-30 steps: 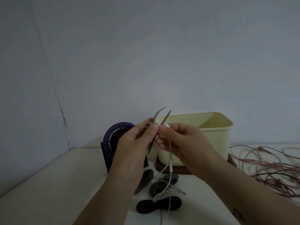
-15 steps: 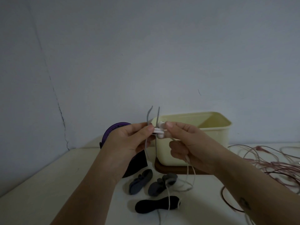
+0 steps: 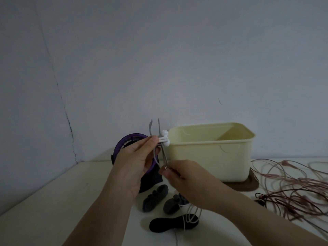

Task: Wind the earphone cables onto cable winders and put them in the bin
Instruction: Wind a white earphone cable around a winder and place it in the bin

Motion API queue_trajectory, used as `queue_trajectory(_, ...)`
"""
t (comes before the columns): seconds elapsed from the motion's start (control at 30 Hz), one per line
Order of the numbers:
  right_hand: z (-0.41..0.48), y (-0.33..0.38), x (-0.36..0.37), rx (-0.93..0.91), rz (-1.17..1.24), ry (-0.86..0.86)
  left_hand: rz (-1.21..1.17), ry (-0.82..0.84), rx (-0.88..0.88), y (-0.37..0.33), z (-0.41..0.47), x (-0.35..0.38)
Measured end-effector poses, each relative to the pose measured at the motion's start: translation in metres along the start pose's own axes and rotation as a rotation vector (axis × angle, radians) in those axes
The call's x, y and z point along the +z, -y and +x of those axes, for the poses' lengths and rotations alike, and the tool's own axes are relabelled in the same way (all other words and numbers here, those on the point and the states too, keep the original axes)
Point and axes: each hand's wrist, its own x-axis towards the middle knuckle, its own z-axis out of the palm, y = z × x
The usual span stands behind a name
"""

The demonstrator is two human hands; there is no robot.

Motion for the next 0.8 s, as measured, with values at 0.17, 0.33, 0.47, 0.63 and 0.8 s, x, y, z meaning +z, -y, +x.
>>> queue_trajectory(0.17, -0.006, 0.013, -0.021, 0.086, -0.069, 0.176, 0.147, -0.037, 0.058, 0.007, 0.003, 0.0)
queue_trajectory(0.33, -0.01, 0.022, -0.041, 0.085, -0.126, 0.176, 0.361, -0.081, 0.212, 0.009, 0.001, 0.002)
queue_trajectory(0.47, -0.013, 0.015, -0.067, 0.105, -0.116, 0.04, 0.55, -0.023, 0.334, 0.006, -0.006, 0.004)
queue_trajectory(0.63, -0.013, 0.009, -0.09, 0.081, -0.034, -0.158, 0.653, 0.1, 0.36, 0.008, -0.01, 0.006)
queue_trajectory(0.8, -0.012, 0.0, -0.098, 0.056, 0.116, -0.273, 0.565, 0.257, 0.305, 0.006, -0.012, 0.01)
